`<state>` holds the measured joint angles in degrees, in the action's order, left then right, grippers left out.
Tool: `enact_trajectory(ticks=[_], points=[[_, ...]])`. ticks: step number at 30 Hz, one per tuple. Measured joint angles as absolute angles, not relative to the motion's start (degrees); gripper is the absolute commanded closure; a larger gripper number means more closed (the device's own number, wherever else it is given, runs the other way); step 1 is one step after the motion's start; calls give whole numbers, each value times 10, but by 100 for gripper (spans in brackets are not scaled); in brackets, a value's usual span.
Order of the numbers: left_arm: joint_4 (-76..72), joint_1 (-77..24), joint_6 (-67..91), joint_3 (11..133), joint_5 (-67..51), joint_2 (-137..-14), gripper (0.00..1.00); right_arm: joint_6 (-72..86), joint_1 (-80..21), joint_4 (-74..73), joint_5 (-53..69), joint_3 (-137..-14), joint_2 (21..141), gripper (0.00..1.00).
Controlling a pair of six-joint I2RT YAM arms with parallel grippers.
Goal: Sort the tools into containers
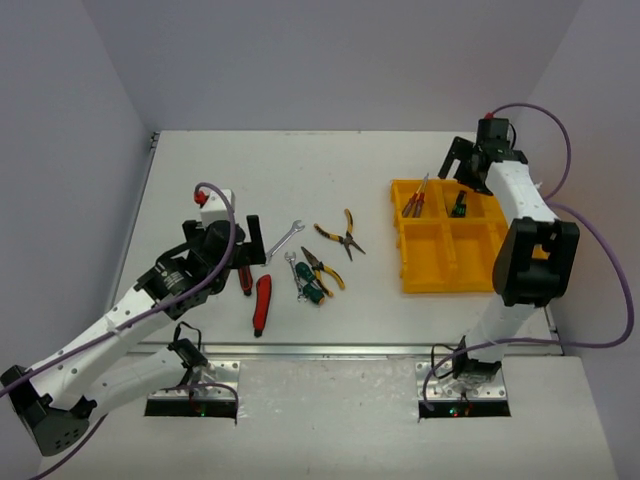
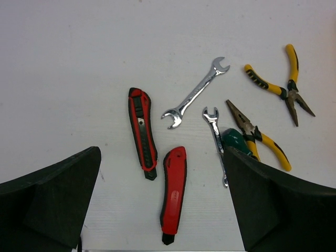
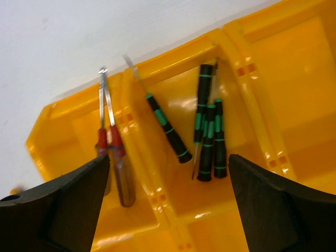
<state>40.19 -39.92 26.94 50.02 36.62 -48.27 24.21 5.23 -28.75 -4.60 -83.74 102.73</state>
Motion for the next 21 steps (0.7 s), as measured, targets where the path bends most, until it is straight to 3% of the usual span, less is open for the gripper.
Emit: enact_trajectory(ticks=[9, 21], points=[[432, -370, 307, 500, 430, -434, 0, 202, -194, -212, 57, -725, 870, 10], [423, -365, 307, 500, 440, -402, 0, 181, -448, -235, 36, -678, 947, 26]])
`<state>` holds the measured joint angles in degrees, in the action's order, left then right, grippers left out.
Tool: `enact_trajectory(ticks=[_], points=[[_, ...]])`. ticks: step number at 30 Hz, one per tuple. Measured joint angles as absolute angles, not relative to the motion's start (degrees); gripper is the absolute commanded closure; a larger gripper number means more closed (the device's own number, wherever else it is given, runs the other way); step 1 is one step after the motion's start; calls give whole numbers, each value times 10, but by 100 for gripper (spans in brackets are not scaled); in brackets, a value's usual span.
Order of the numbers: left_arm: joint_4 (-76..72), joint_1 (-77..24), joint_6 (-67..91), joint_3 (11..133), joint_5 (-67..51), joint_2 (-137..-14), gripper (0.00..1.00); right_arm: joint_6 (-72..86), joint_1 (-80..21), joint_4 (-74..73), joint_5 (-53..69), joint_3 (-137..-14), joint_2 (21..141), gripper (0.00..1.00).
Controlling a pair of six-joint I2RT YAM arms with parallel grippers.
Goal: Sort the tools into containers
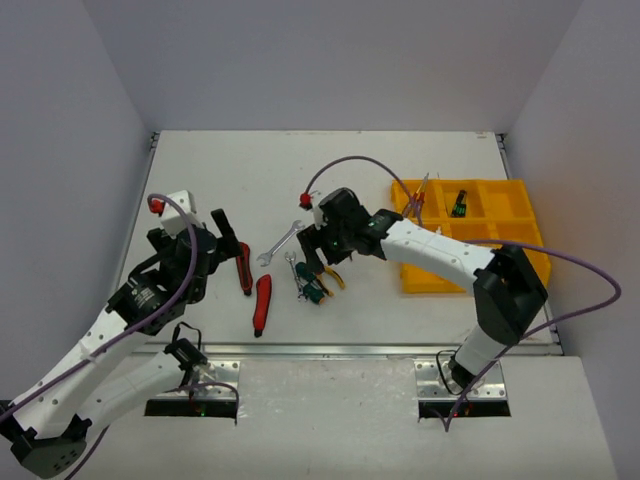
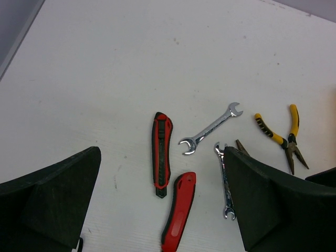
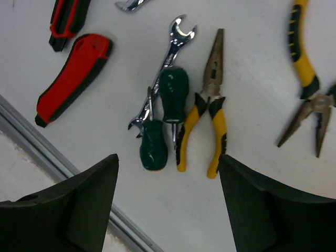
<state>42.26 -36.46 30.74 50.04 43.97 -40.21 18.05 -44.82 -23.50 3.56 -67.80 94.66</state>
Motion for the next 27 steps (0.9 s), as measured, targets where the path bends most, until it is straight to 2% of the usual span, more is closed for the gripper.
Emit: enact_trajectory(ticks=[7, 8, 19, 23, 27], points=[[422, -362, 305, 500, 434, -401, 0, 158, -530, -263, 12, -705, 1037, 35], [421, -362, 305, 500, 433, -400, 0, 156, -536, -266, 8, -705, 1046, 39], [414, -362, 300, 500, 417, -402, 0, 154, -560, -277, -17, -710, 1104, 54], [413, -362, 298, 500, 412, -403, 0, 155, -564, -275, -27, -717, 1124, 66], [413, -362, 297, 500, 410, -402, 0, 157, -567, -275, -35, -725, 1131, 90]])
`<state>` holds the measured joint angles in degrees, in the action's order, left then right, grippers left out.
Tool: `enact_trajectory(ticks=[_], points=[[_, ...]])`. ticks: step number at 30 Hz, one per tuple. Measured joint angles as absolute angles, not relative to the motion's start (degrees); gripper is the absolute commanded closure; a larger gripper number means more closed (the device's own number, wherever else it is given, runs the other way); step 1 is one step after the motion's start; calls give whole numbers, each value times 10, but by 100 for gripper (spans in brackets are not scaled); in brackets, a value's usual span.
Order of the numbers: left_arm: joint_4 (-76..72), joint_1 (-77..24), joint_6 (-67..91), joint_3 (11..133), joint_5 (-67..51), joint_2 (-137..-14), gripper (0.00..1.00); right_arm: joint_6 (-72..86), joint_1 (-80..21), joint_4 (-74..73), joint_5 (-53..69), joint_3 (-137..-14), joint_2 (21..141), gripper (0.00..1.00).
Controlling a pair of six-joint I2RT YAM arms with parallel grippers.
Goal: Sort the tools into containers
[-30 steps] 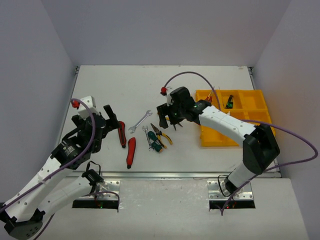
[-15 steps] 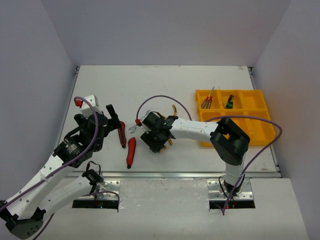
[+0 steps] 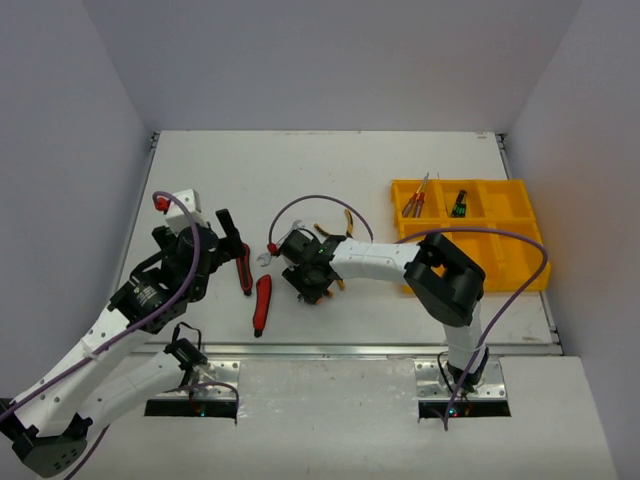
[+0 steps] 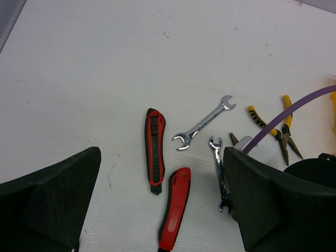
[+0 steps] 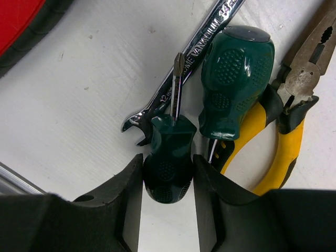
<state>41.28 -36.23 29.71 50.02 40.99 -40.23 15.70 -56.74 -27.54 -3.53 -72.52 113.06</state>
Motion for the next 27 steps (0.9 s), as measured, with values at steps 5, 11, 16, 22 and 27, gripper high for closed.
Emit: enact_trajectory(ticks=[5, 11, 16, 22, 27], points=[[410, -362, 293, 500, 408, -402, 0, 161, -570, -279, -48, -725, 1128, 96], [409, -362, 292, 500, 409, -396, 0, 160, -566, -317, -81, -723, 1046, 100], [409, -362, 292, 500, 409, -385, 0, 157, -474, -332, -87, -722, 902, 100], [409, -362, 290, 500, 401, -378, 0, 163, -141, -317, -142, -743, 850, 100], [399, -362, 283, 497, 379, -381, 0, 178, 38, -330, -166, -791, 942, 100]])
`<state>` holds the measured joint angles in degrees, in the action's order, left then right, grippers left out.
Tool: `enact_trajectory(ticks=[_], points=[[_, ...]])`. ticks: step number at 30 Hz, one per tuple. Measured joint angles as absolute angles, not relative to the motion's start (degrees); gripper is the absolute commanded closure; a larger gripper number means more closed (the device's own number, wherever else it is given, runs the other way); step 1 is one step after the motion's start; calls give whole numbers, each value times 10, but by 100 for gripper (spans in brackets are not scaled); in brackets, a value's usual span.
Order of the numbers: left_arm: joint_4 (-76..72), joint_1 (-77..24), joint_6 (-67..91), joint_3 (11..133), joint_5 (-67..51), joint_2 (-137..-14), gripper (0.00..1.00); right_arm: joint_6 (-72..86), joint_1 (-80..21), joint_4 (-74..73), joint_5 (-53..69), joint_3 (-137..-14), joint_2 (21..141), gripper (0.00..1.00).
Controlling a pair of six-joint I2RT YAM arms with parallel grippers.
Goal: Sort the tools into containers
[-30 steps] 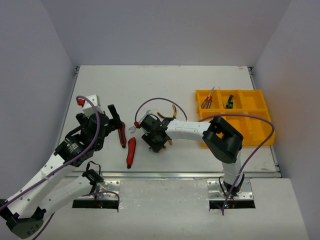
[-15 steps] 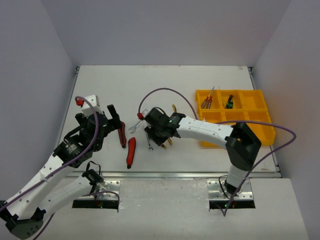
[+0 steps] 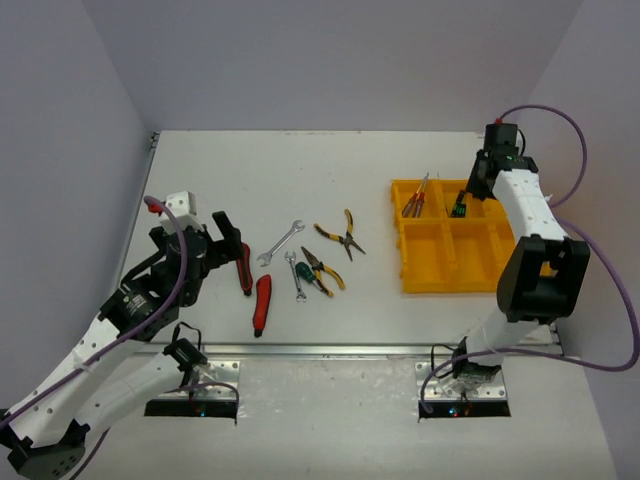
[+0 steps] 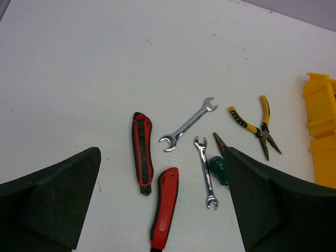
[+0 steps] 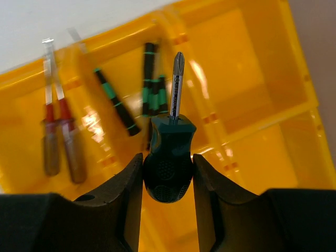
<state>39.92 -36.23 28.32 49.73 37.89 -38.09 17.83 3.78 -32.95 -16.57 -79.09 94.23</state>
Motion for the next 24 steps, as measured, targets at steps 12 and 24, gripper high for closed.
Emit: enact_trajectory(ticks=[12, 24], points=[[376, -362, 254, 492, 314, -415, 0, 157, 135, -299, -268, -854, 1091, 77], [370, -362, 241, 487, 281, -412, 0, 147, 131, -304, -275, -911, 1154, 30]])
